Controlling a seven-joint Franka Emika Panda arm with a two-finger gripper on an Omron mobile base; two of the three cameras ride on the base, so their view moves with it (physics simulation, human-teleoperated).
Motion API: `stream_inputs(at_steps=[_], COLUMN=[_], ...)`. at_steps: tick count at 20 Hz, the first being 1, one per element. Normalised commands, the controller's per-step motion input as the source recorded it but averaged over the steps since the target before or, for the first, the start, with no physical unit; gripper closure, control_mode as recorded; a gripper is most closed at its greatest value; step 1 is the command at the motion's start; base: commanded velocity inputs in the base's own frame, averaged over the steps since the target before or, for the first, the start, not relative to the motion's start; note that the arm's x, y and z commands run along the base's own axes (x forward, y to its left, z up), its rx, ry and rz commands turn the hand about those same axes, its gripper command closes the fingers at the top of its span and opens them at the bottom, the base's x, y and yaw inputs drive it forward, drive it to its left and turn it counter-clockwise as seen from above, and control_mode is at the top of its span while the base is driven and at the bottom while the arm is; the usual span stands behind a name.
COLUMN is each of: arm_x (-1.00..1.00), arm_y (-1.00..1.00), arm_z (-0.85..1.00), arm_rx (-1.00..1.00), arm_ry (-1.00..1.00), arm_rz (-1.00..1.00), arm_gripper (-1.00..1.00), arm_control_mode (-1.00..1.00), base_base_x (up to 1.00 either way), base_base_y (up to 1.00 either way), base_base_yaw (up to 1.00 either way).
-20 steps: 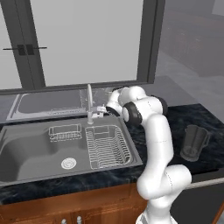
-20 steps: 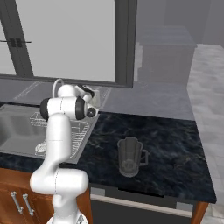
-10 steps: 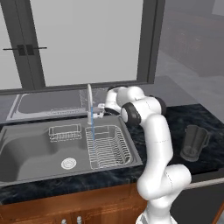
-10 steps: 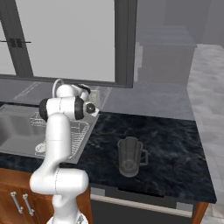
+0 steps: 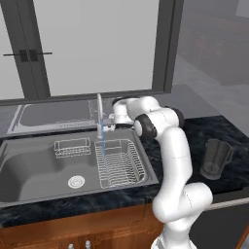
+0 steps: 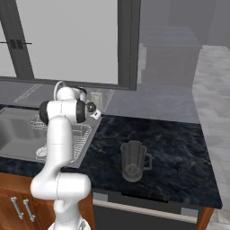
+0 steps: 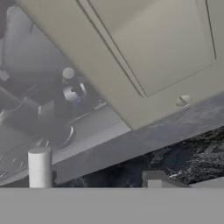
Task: Turn on the sink faucet and place the jug under the water for a few seconds to fill it up.
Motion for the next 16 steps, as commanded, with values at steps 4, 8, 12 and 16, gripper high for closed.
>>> stream_inputs(at_steps=[4, 8, 12, 16], arm_x=[-0.45, -0.84, -0.77, -0.91], arm_y=[-0.26, -0.27, -0.26, -0.31], arm_z=[-0.08, 0.37, 0.64, 0.69], arm_rx=[0.00, 0.00, 0.00, -0.01], arm_ry=[0.02, -0.06, -0.03, -0.08], arm_rz=[0.00, 0.00, 0.02, 0.09], arm_gripper=[-1.00, -1.00, -1.00, -1.00], arm_control_mode=[-1.00, -1.00, -1.00, -1.00], base_base_x=[0.00, 0.00, 0.00, 0.00], base_base_y=[0.00, 0.00, 0.00, 0.00], base_base_yaw=[0.00, 0.00, 0.00, 0.00])
